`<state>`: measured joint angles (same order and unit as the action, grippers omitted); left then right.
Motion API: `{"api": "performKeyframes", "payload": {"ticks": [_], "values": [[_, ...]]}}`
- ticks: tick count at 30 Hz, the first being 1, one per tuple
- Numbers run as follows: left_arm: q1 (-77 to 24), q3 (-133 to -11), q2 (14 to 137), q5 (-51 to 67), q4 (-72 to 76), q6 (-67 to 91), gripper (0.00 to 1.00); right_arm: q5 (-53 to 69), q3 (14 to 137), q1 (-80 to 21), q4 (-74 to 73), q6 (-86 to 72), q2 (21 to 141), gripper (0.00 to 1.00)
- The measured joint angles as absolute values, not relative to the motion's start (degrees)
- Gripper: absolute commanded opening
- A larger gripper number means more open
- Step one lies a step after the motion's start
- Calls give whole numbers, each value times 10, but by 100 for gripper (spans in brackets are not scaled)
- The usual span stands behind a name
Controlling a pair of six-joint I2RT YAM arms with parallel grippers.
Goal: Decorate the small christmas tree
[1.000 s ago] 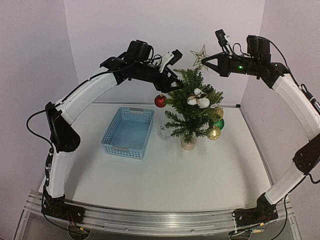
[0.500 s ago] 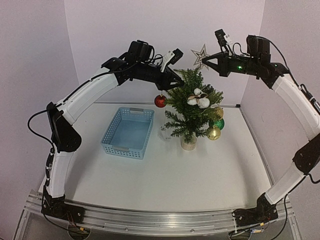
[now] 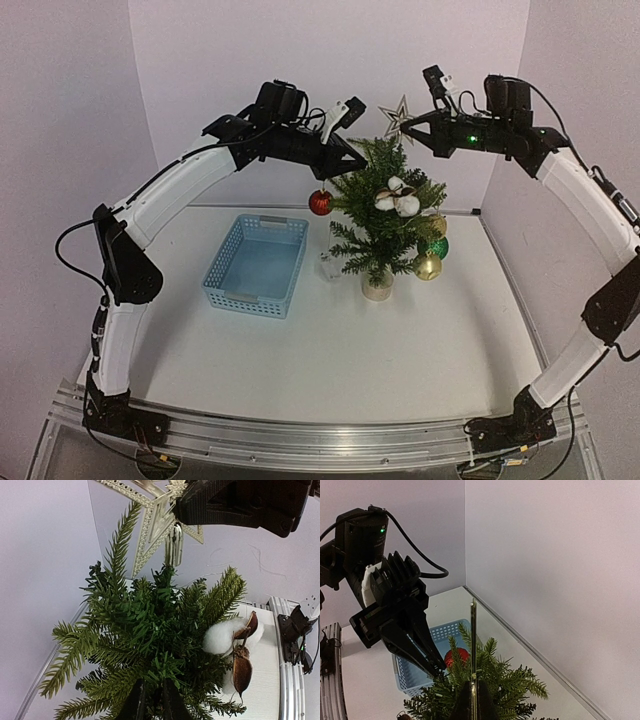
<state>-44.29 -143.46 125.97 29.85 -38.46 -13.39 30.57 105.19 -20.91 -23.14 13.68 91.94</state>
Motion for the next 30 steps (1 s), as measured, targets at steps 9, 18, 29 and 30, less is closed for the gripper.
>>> {"api": "performKeyframes", "payload": {"ticks": [9, 18, 29, 30], "values": [[-443, -1435, 1260, 299, -384, -134, 3, 297, 1052, -209, -226, 141, 919, 0], [-443, -1435, 1260, 299, -384, -135, 0, 290, 1037, -205, -219, 141, 919, 0], [-443, -1435, 1260, 299, -385, -135, 0, 287, 1034, -199, -219, 140, 919, 0], [-443, -1435, 1260, 299, -384, -135, 0, 287, 1034, -199, -219, 140, 919, 0]]}}
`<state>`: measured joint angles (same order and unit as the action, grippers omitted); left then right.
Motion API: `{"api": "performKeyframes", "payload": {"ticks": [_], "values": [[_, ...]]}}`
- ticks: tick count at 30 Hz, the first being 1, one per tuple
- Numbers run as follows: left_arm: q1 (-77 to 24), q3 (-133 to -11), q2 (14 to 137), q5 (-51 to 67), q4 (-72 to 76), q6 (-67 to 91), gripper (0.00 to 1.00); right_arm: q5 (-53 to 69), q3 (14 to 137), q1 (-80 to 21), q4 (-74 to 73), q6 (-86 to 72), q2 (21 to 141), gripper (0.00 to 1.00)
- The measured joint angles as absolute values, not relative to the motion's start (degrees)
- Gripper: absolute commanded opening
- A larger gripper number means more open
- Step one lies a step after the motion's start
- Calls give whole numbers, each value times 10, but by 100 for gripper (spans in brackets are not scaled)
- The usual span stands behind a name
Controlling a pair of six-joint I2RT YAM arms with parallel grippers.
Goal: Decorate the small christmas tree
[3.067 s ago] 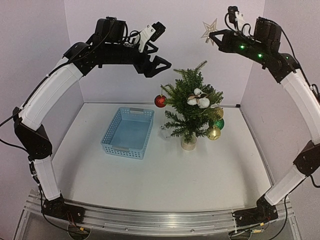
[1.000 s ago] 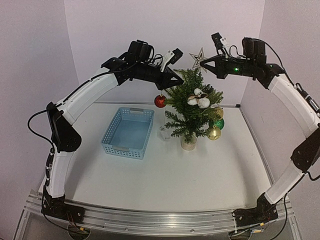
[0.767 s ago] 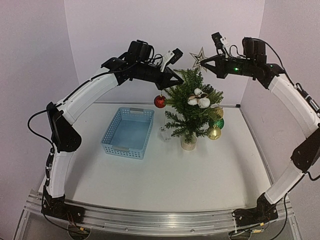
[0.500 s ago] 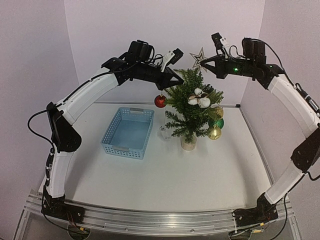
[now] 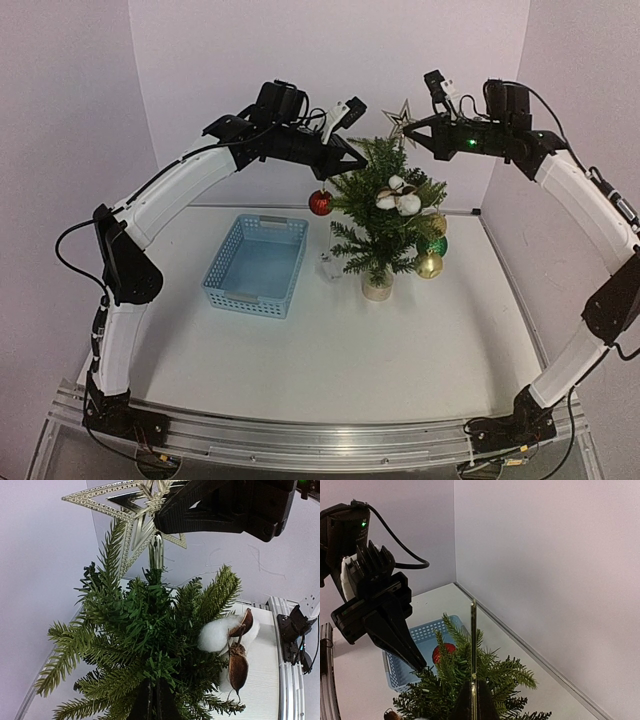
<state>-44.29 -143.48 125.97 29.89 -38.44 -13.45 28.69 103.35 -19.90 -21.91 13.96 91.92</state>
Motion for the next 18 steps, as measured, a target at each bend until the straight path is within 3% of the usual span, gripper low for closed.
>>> {"api": "performKeyframes", "payload": {"ticks": [18], "values": [[-443, -1435, 1260, 299, -385, -135, 0, 296, 983, -195, -179, 125, 914, 0]]}}
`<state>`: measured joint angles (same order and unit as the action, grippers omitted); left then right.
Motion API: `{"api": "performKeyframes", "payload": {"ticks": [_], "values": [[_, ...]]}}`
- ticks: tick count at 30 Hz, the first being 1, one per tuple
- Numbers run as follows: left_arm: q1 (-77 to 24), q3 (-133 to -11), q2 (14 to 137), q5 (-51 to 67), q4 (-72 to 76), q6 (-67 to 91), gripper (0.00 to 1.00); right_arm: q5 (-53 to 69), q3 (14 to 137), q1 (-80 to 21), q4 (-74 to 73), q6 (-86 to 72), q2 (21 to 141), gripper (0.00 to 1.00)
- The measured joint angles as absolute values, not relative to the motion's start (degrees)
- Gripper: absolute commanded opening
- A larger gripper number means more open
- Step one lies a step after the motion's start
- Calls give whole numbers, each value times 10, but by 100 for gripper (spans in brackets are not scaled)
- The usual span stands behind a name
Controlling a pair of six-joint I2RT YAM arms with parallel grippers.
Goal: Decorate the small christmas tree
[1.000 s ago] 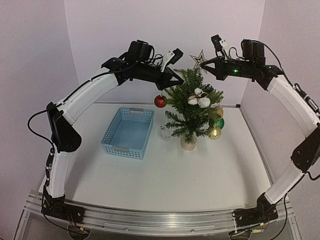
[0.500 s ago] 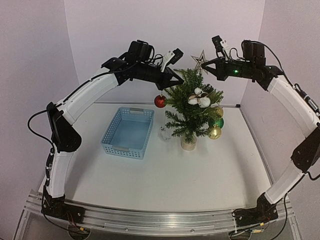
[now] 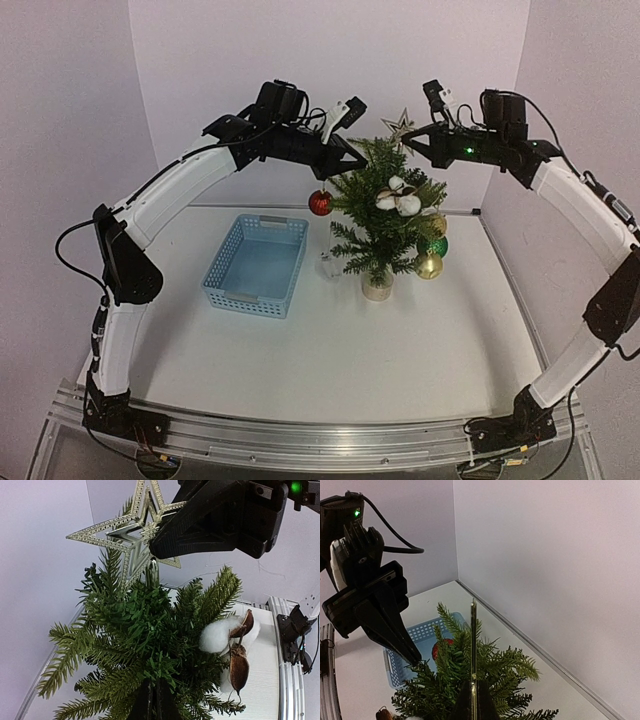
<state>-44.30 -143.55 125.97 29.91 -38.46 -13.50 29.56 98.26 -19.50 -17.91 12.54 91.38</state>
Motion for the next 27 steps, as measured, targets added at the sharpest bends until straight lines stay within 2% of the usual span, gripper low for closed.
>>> {"api": "performKeyframes", "payload": {"ticks": [5, 10, 15, 22, 27], "values": [[-443, -1436, 1260, 299, -385, -135, 0, 302, 972, -193, -164, 119, 912, 1], [-443, -1436, 1260, 299, -385, -135, 0, 303, 951, -192, -154, 119, 900, 27], [-443, -1436, 1260, 300, -385, -136, 0, 307, 945, -192, -171, 117, 899, 35], [-443, -1436, 1260, 300, -385, -136, 1, 307, 945, -192, -175, 112, 899, 54], [-443, -1436, 1260, 302, -385, -138, 11, 297, 945, -192, -177, 110, 895, 63]]}}
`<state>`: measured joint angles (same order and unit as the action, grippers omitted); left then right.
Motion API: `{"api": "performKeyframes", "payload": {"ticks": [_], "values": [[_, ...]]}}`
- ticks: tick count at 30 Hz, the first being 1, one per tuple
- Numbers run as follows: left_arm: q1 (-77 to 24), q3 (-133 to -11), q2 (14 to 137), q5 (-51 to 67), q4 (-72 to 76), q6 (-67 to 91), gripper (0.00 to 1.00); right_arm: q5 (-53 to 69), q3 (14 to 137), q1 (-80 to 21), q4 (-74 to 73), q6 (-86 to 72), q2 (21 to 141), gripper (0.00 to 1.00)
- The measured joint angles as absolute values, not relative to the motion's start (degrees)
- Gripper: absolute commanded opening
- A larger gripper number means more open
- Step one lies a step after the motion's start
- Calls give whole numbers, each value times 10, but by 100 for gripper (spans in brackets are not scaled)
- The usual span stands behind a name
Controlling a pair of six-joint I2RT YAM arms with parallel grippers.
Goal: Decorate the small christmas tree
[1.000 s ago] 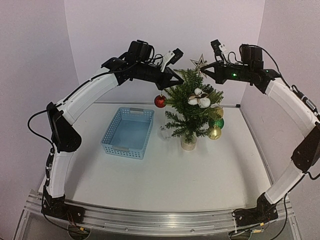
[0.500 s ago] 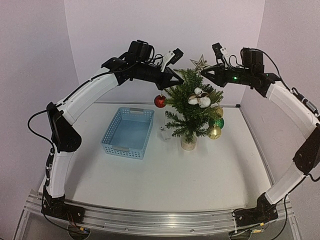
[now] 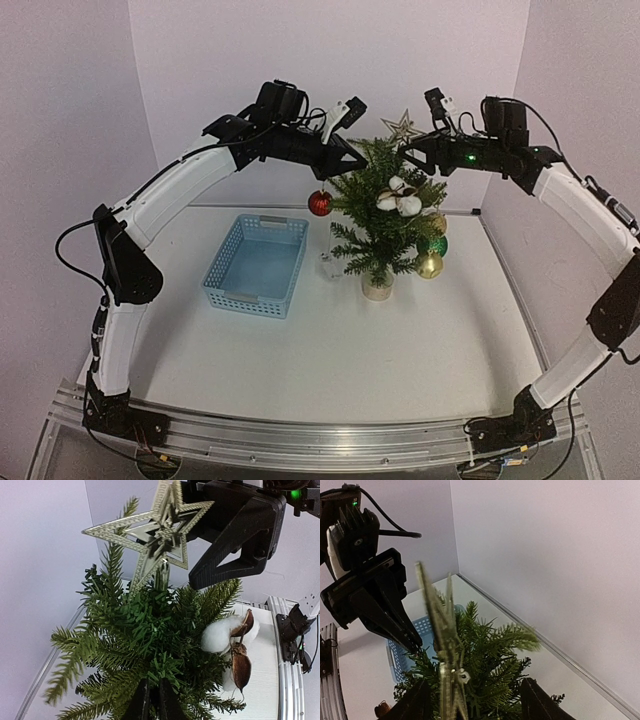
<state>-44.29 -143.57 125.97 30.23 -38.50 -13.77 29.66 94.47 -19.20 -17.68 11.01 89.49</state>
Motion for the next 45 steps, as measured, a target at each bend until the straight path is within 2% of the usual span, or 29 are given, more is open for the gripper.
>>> {"api": "performKeyframes", "payload": {"ticks": [3, 5, 7, 17, 22, 26, 31, 33, 35, 42, 45], "values": [[-443, -1436, 1260, 303, -385, -138, 19, 289, 942, -191, -178, 105, 885, 71], [-443, -1436, 1260, 304, -385, -139, 25, 285, 939, -188, -179, 101, 877, 83], [-443, -1436, 1260, 304, -386, -138, 30, 283, 939, -185, -180, 97, 869, 88], [-443, -1436, 1260, 303, -397, -153, 57, 273, 933, -176, -182, 79, 850, 91], [-443, -1436, 1254, 298, -419, -166, 77, 268, 922, -173, -186, 70, 830, 91], [-443, -1435, 1235, 290, -441, -180, 88, 265, 920, -170, -188, 58, 812, 91], [-440, -1435, 1198, 282, -457, -188, 89, 258, 920, -169, -188, 40, 804, 91], [-430, -1434, 1183, 285, -464, -182, 85, 250, 920, -169, -189, 33, 802, 91], [-404, -1411, 1158, 293, -463, -167, 77, 238, 917, -169, -189, 26, 797, 90], [-184, -1157, 1040, 240, -442, -133, 57, 187, 882, -169, -191, 1, 738, 89], [-109, -1033, 1028, 181, -410, -131, 55, 169, 864, -169, -190, -14, 713, 89]]}}
